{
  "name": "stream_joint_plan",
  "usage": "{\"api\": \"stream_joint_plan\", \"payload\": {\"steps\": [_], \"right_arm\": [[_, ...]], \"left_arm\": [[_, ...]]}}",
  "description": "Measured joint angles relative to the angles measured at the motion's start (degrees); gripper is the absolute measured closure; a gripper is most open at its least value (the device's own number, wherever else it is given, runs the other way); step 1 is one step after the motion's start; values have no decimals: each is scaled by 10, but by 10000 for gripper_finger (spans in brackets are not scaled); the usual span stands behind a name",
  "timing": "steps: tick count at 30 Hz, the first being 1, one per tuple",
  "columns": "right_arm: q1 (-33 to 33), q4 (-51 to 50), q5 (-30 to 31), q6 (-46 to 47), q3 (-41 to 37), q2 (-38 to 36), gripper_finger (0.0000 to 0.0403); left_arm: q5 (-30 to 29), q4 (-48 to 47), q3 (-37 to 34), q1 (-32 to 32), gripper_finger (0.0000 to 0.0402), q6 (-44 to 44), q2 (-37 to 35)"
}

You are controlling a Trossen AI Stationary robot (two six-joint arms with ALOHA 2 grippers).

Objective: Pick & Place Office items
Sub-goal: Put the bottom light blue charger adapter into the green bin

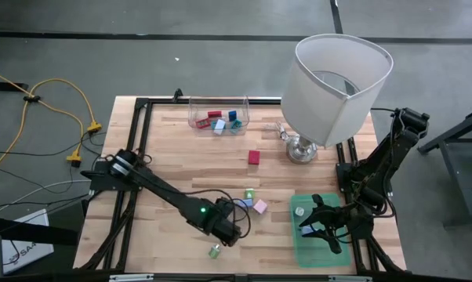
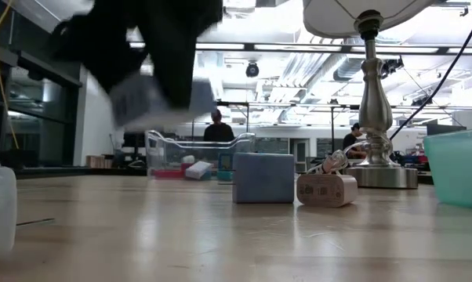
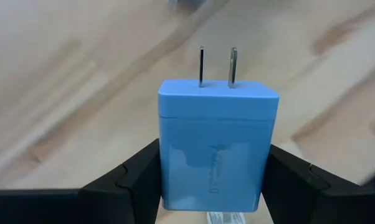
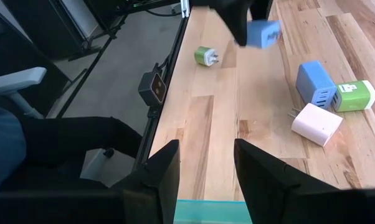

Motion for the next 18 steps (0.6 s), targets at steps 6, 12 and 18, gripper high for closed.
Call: {"api": "stream_joint_plan", "payload": {"steps": [6, 12, 18], "right_arm": [[0, 0, 0, 0, 0, 0, 264], [0, 0, 0, 0, 0, 0, 264], [0, 0, 0, 0, 0, 0, 264]], "left_arm": [[-79, 14, 0, -6, 190, 152, -42], [-98, 63, 0, 1, 190, 310, -50], [-98, 146, 0, 23, 190, 460, -50]]}}
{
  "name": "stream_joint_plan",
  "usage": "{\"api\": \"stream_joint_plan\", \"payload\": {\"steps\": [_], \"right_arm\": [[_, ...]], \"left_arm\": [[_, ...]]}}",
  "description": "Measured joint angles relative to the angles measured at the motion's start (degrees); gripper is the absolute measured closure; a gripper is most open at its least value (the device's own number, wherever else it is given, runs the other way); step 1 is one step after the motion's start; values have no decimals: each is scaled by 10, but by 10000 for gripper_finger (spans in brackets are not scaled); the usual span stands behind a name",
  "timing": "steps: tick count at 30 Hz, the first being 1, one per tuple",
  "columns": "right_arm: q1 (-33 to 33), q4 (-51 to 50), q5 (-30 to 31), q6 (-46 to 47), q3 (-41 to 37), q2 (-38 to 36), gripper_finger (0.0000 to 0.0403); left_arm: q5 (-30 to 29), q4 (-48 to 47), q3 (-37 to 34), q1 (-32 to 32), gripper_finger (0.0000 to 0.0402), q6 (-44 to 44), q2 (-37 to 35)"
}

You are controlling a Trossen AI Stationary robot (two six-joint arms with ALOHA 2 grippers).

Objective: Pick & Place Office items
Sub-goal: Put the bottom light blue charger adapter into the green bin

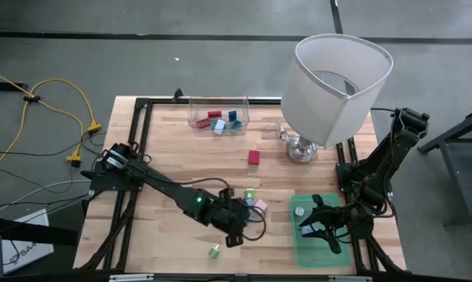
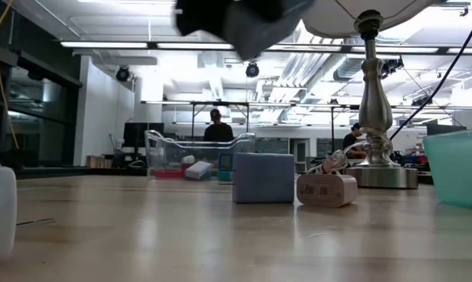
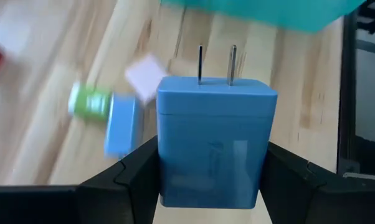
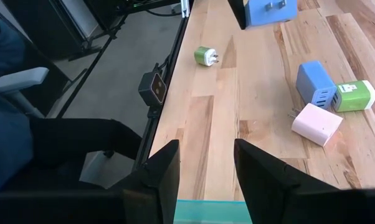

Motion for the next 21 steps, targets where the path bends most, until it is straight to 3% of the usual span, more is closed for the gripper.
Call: {"api": "stream_joint_plan", "payload": {"steps": [7, 15, 21], "right_arm": [[0, 0, 0, 0, 0, 0, 264], [0, 0, 0, 0, 0, 0, 264], [0, 0, 0, 0, 0, 0, 264]], "left_arm": [[33, 99, 0, 35, 190, 153, 8], [47, 181, 1, 66, 190, 200, 30], [91, 229, 0, 65, 190, 247, 45]]}}
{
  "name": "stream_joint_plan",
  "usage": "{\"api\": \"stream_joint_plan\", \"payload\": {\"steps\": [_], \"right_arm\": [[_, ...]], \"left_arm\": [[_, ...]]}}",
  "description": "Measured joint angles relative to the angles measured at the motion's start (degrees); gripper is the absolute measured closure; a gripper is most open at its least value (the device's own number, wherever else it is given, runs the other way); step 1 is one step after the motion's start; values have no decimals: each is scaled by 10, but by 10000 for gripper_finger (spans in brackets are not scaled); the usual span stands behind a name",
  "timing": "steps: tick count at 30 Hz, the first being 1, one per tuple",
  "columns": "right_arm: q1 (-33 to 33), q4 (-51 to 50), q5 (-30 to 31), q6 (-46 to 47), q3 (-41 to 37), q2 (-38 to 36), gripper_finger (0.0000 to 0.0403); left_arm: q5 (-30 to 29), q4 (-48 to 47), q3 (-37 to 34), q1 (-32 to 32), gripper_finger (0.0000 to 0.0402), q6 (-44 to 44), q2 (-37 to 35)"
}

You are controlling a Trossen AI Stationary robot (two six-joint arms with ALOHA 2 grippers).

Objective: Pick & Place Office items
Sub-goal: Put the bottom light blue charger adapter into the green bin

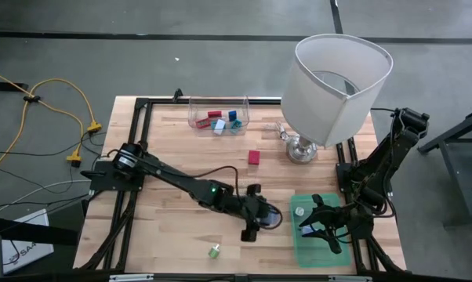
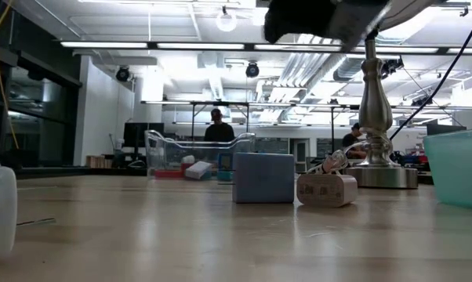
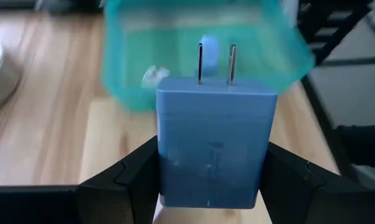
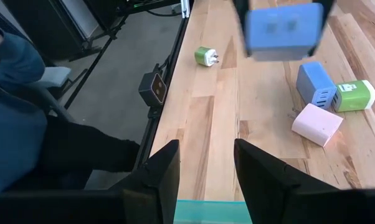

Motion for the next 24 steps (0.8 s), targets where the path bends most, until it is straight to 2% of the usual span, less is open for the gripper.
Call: {"api": "stream_joint_plan", "payload": {"steps": [17, 21, 24], "right_arm": [[-10, 14, 1, -45, 0, 0, 264], [-11, 18, 2, -46, 0, 0, 264], [-12, 17, 3, -46, 0, 0, 264]], "left_arm": [[9, 95, 0, -28, 190, 104, 7], [3, 96, 0, -28, 190, 114, 7], [-27, 100, 0, -28, 190, 113, 7]]}}
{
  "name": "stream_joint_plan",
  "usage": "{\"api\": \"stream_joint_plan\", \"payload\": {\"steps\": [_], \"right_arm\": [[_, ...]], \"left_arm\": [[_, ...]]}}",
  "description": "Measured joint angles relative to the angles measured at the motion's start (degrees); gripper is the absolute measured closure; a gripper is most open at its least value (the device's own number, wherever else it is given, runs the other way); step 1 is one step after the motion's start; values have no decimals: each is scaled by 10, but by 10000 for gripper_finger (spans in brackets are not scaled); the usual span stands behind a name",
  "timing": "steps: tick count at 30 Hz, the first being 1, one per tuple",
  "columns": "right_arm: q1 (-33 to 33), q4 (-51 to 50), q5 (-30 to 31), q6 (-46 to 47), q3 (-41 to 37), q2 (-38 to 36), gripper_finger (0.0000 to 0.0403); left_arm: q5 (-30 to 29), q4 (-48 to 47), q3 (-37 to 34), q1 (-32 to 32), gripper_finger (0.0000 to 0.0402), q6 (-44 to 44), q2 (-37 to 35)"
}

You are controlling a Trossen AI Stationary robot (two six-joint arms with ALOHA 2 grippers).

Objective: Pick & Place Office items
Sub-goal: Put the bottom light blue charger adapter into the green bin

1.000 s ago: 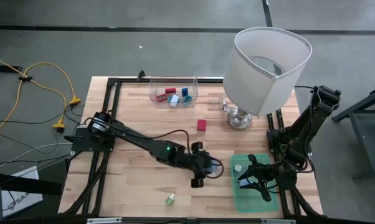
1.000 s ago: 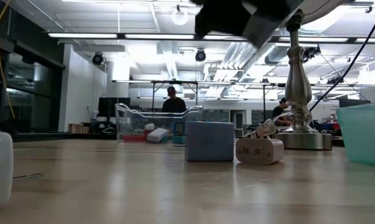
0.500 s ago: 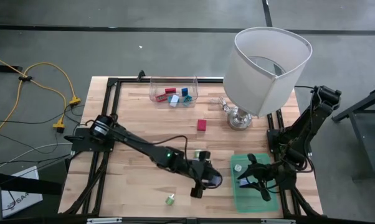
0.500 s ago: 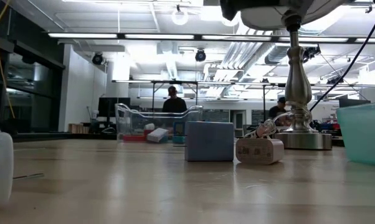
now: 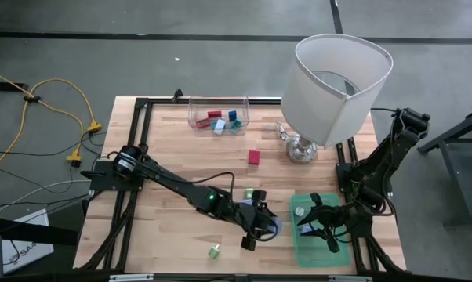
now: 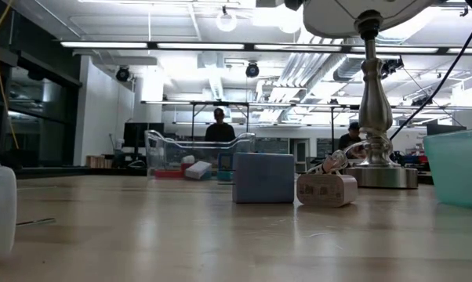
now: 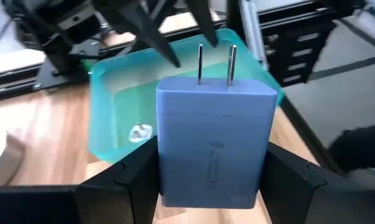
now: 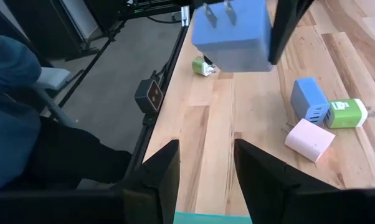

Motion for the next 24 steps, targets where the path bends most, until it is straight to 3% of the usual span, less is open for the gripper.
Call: {"api": "stream_joint_plan", "payload": {"steps": [5, 11, 14, 24], "right_arm": [[-7, 0, 25, -31, 0, 0, 264], [-7, 0, 151, -129, 0, 0, 264], [-7, 0, 185, -138, 0, 0, 264], [-7, 0, 195, -150, 0, 0, 264]], "left_arm": [[-41, 0, 0, 0, 190, -24, 0], [-67, 0, 0, 0, 190, -38, 0], [-81, -1, 0, 0, 190, -42, 0], [-87, -1, 0, 5, 190, -43, 0]]}}
